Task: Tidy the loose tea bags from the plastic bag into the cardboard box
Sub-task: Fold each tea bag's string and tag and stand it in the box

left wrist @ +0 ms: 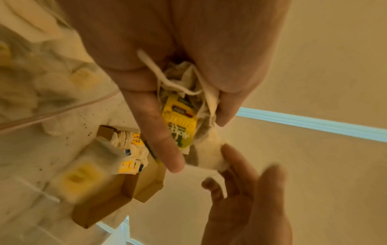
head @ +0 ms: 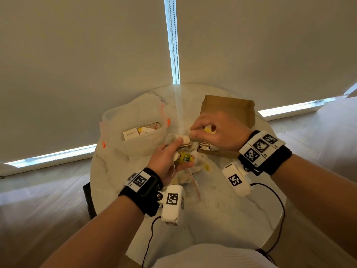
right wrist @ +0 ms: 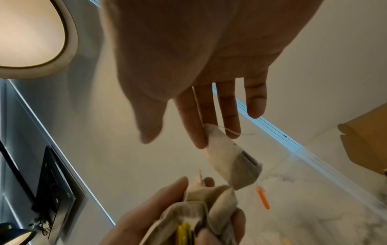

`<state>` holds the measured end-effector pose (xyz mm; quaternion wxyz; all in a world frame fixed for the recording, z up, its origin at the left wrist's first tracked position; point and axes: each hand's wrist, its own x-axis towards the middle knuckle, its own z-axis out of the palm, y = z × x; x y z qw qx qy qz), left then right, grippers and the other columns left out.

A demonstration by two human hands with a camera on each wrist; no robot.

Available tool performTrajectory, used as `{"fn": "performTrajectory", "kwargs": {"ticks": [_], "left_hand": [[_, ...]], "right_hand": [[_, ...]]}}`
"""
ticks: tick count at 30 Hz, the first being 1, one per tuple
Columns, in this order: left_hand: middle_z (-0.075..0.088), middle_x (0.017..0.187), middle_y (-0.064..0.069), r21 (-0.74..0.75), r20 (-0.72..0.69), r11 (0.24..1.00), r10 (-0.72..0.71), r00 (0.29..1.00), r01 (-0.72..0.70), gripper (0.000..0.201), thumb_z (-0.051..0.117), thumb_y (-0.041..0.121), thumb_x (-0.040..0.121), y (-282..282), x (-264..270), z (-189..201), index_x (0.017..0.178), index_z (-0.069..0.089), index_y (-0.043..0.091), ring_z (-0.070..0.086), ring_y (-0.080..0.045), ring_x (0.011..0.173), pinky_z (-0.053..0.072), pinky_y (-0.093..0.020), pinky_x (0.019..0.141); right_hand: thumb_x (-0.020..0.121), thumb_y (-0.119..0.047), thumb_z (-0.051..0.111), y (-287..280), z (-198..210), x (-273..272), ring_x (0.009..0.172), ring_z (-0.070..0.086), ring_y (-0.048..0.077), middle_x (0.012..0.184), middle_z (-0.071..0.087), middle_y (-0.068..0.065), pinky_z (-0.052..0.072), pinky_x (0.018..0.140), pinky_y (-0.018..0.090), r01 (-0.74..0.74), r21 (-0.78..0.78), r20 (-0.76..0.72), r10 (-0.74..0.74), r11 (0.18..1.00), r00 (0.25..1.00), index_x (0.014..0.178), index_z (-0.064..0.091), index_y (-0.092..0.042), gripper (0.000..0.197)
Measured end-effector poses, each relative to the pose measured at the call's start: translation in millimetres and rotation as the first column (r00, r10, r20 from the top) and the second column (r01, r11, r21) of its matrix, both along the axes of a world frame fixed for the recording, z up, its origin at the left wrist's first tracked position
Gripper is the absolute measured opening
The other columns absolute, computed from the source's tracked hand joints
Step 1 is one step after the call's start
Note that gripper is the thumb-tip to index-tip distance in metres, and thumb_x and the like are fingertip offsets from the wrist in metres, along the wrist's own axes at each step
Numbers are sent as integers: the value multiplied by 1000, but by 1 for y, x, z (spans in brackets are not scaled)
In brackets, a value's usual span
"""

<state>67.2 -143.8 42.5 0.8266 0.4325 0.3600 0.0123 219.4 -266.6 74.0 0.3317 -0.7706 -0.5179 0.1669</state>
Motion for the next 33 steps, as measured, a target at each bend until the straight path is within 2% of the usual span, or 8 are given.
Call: {"fn": "performTrajectory", "kwargs": {"ticks": [2, 4, 9, 14, 19, 26, 30, 33], "left_hand": [[73, 101, -15, -65, -7, 997, 42, 999, -43, 30, 58, 29, 98, 4, 2, 0, 113, 67, 5, 72, -25, 77, 60, -31, 60], [72, 100, -16, -94, -11, 994, 60, 998, -60, 32, 57, 28, 98, 5, 5, 0, 115, 66, 3, 72, -24, 75, 59, -30, 58], [72, 91, -14, -24, -42, 996, 80, 996, -81, 23, 59, 20, 97, 8, 4, -5, 112, 66, 4, 72, -25, 72, 59, -32, 55], [69, 90, -12, 169, -33, 985, -13, 999, 18, 26, 52, 6, 96, 7, -3, -7, 109, 71, 15, 68, -22, 66, 57, -32, 53], [65, 89, -15, 331, -18, 933, -144, 989, 141, 48, 53, -5, 91, 12, -4, -6, 123, 63, 30, 68, -28, 71, 56, -36, 53], [67, 90, -24, 426, 24, 871, -281, 959, 245, 23, 53, -11, 89, 15, -6, -1, 104, 66, 0, 68, -27, 64, 56, -33, 51], [65, 124, -8, 452, 93, 863, -296, 951, 225, 26, 61, 0, 75, 14, -9, 0, 100, 67, -5, 69, -33, 69, 54, -32, 51], [67, 120, -11, 477, 116, 837, -364, 924, 270, 28, 59, 2, 73, 14, -9, 2, 99, 67, -4, 69, -34, 69, 55, -33, 52]], "right_hand": [[77, -64, 66, -9, -1, -2, 88, 58, -1, 102, 65, -12, 37, 70, 3, 9, -2, 11, -9, 1000, 1000, 107, 73, -21, 53], [75, -65, 68, -17, -10, -4, 89, 56, -1, 104, 63, -12, 36, 71, 4, 54, -38, 23, -53, 998, 998, 111, 71, -20, 58], [92, -19, 66, -33, -41, -3, 81, 58, 1, 93, 64, -14, 52, 75, 26, 240, -86, 26, -239, 967, 971, 105, 74, -18, 15], [89, -7, 67, -37, -41, -7, 83, 61, 2, 96, 68, -7, 44, 73, 6, 277, -46, -68, -280, 960, 958, 111, 71, -21, 26], [85, -6, 72, -28, -33, -8, 73, 63, -8, 84, 70, -12, 45, 66, 7, 254, -16, -251, -250, 967, 935, 109, 65, -24, 31], [87, -4, 69, -15, -24, -11, 73, 65, -3, 84, 72, -4, 50, 69, 11, 215, -9, -277, -209, 977, 938, 109, 66, -18, 26], [87, -5, 69, -12, -22, -10, 73, 66, -4, 81, 72, -8, 49, 69, 9, 180, -41, -292, -184, 983, 938, 110, 66, -17, 26], [85, -4, 71, -11, -21, -12, 76, 69, 6, 82, 74, -3, 54, 74, 18, 147, -35, -345, -150, 989, 927, 110, 68, -13, 26]]}}
